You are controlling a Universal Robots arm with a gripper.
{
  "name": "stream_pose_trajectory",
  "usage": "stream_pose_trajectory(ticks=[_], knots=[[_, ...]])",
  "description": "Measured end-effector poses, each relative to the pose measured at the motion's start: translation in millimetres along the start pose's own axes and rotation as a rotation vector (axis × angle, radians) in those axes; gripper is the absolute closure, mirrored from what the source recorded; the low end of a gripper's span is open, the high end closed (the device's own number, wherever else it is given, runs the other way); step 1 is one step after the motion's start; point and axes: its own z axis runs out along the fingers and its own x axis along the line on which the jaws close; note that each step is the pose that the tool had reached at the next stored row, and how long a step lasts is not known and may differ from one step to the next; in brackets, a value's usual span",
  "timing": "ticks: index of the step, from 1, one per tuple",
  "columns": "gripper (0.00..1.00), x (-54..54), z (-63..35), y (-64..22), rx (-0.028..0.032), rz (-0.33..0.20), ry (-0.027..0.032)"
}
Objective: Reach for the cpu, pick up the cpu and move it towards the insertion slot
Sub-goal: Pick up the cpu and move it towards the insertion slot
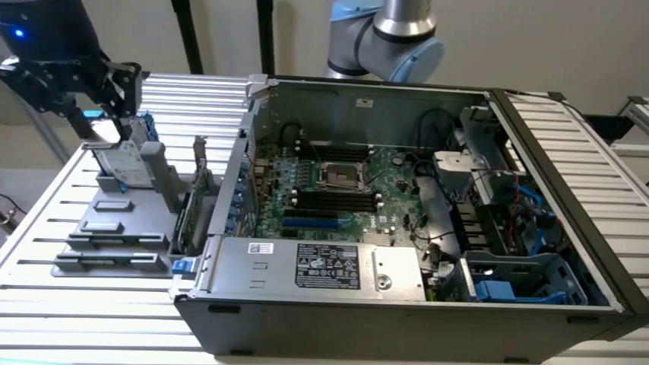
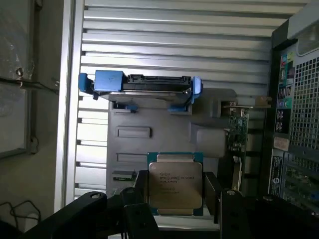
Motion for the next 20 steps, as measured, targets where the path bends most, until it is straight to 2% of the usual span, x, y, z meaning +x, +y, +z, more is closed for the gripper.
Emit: stream_pose_trajectory(ticks=[5, 14, 20], knots=[[0.46, -22.7, -7.4, -0.7, -0.0029, -0.001, 0.0021], [0.46, -63.3, -14.4, -2.4, -0.0142, -0.001, 0.0029], [0.46, -90.5, -20.1, -3.4, -0.0239, -0.001, 0.0034]])
